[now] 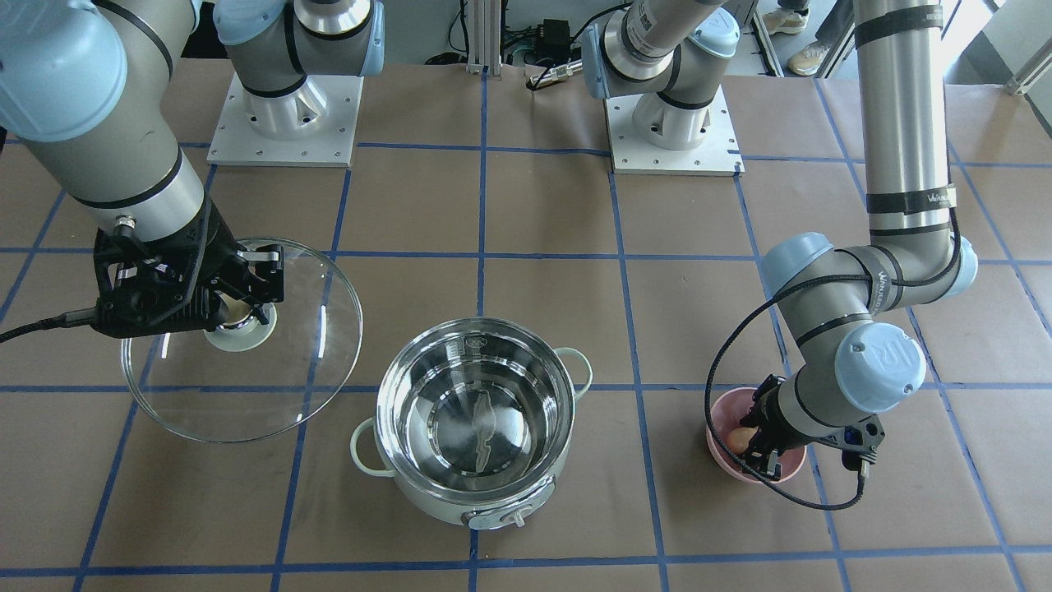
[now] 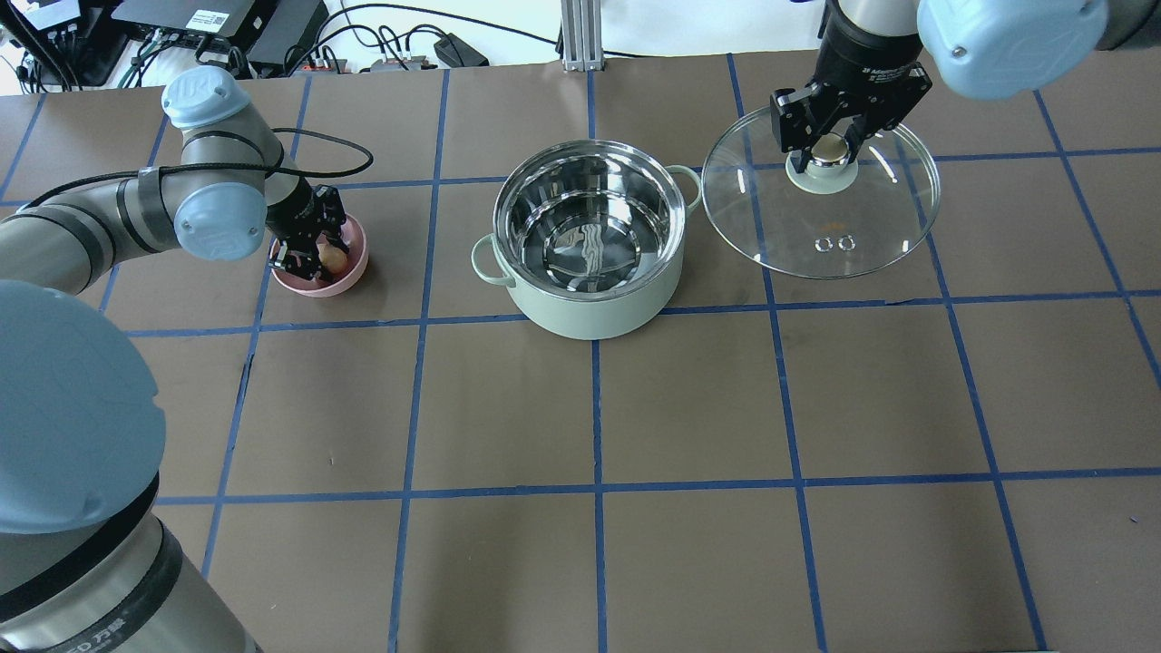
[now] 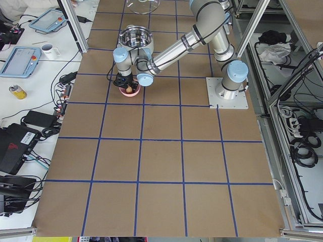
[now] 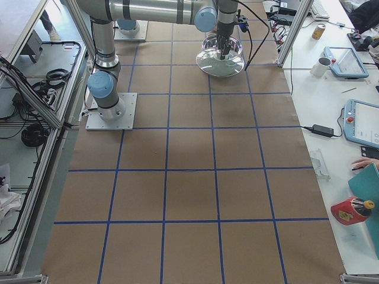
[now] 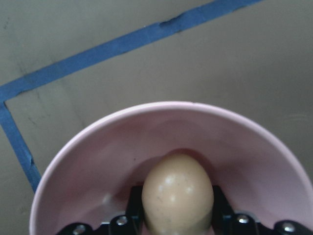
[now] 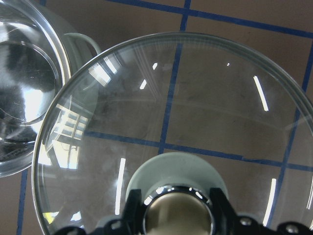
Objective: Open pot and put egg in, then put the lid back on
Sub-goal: 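Lift the glass lid off with the right gripper while the left grasps the egg, then carry the egg with the left gripper over the open pot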
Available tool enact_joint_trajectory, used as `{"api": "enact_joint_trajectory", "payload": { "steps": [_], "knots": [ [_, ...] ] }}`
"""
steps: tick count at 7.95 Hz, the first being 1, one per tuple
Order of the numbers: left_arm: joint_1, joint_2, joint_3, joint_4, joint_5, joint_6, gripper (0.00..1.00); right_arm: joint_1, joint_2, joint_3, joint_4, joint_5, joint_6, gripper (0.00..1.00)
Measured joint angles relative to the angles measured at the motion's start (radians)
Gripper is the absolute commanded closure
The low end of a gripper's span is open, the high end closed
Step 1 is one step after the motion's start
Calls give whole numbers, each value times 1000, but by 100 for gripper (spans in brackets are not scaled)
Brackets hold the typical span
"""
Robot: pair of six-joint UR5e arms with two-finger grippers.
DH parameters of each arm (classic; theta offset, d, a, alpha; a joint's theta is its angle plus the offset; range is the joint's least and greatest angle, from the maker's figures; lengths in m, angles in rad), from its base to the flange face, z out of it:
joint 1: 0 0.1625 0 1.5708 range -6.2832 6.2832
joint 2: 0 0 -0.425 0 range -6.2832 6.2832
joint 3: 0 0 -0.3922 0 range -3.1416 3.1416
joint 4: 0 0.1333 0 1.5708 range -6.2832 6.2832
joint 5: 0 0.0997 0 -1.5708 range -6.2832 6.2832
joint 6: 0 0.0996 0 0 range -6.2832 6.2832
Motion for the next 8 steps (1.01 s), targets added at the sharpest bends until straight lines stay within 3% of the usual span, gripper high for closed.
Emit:
{"api": "enact_joint_trajectory", "payload": {
  "steps": [4, 8],
  "knots": [
    [-1, 7, 2, 4, -8, 5, 100, -2, 2, 4, -3, 1, -10, 100],
    [-3, 78, 15, 1, -17, 9, 100, -3, 2, 5, -5, -1, -13, 100]
  ]
}}
